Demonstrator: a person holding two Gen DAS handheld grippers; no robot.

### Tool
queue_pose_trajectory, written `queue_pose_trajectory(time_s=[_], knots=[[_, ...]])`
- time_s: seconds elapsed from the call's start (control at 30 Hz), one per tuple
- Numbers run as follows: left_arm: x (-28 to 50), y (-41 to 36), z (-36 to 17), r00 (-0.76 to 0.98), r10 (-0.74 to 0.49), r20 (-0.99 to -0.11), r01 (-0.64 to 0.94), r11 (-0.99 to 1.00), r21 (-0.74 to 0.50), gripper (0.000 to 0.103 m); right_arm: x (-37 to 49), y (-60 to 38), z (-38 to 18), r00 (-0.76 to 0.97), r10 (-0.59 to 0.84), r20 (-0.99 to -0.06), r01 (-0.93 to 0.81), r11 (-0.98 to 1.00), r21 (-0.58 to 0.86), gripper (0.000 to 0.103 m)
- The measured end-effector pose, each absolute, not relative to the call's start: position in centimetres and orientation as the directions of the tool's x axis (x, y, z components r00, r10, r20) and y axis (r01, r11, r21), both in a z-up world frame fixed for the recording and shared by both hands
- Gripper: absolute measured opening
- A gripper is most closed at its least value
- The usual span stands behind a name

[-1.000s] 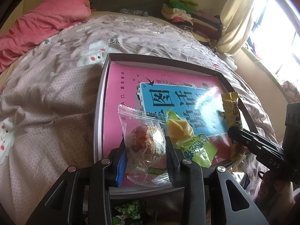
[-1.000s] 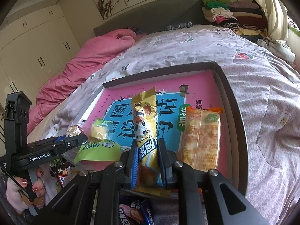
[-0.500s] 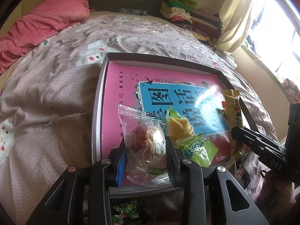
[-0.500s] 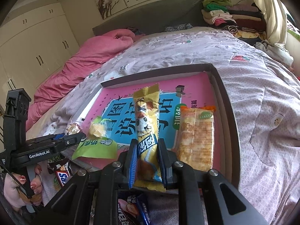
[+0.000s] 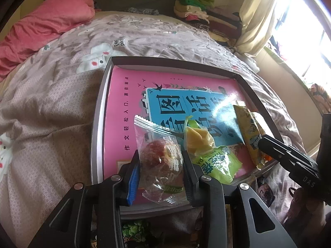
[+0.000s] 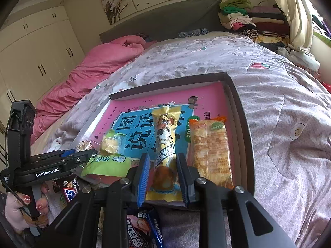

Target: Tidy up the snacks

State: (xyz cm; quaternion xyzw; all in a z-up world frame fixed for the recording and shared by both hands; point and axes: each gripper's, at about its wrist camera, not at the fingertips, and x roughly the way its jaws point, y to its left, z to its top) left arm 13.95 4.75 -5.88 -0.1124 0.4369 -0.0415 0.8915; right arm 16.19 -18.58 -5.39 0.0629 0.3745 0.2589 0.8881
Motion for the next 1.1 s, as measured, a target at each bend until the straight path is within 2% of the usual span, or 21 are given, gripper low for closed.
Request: queue_pose_trajectory(time_s=[0.33, 0.9, 1.1], knots=[[13.8, 4.8, -5.8, 0.612, -0.165, -0.773, -0.029, 0.973, -0.230, 0.038, 15.9, -18.8, -4.8, 0.603, 0.504, -0.619, -0.414, 0.860, 0.297, 0.032], [12.7, 5.3, -4.1, 0.637, -0.159, -0.754, -0.042, 0.970, -0.239, 0.059, 15.4, -19.3, -3.9, 0.641, 0.499, -0.583, -0.402, 0.866, 0.299, 0.059], [12.4, 5.6, -3.2, 0.651, -0.148, -0.744, -0.049, 0.971, -0.235, 0.065, 15.2, -19.6, -3.4, 0.657, 0.498, -0.566, -0.399, 0.867, 0.299, 0.065]])
